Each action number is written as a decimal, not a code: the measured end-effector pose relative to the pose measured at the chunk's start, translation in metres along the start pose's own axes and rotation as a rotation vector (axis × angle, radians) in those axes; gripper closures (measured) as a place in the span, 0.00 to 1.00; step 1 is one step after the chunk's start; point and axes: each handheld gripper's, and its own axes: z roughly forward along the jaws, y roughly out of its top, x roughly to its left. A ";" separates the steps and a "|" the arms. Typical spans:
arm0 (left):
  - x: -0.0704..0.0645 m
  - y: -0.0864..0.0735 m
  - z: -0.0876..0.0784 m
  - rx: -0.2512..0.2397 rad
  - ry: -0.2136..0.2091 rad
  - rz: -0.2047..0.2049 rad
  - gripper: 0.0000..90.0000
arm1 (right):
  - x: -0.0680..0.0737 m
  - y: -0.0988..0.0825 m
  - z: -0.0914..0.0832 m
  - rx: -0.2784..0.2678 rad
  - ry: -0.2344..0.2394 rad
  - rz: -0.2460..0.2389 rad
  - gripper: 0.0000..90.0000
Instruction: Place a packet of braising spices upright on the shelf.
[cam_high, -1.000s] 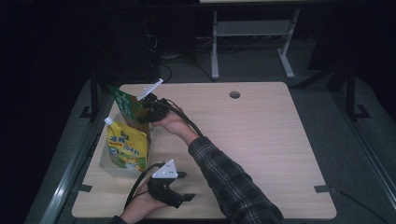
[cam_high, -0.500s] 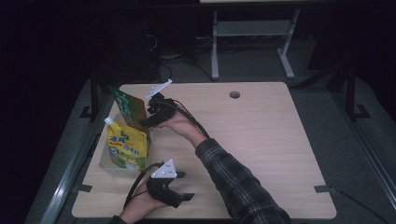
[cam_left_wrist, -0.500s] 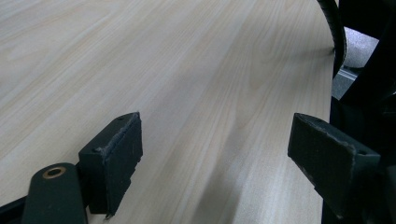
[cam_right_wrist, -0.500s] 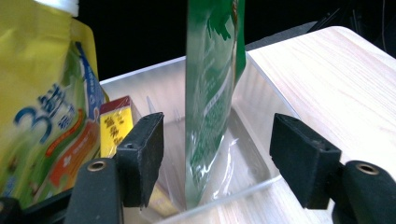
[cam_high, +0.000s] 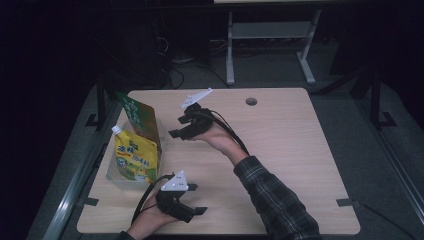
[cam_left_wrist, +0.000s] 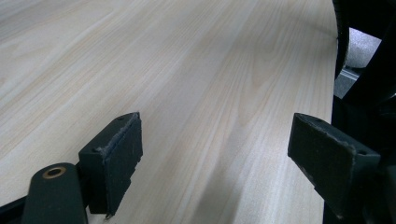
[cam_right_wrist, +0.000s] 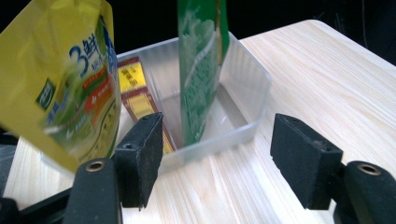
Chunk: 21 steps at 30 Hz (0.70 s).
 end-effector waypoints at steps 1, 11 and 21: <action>0.000 0.000 0.000 -0.005 0.000 -0.003 0.19 | 0.000 -0.002 -0.003 -0.003 0.002 0.009 0.38; -0.001 -0.001 0.001 -0.013 -0.004 -0.007 0.19 | -0.004 -0.037 -0.040 0.019 -0.031 0.010 0.36; 0.000 0.001 -0.002 -0.030 0.005 -0.005 0.19 | -0.002 -0.092 -0.085 0.028 -0.098 0.037 0.35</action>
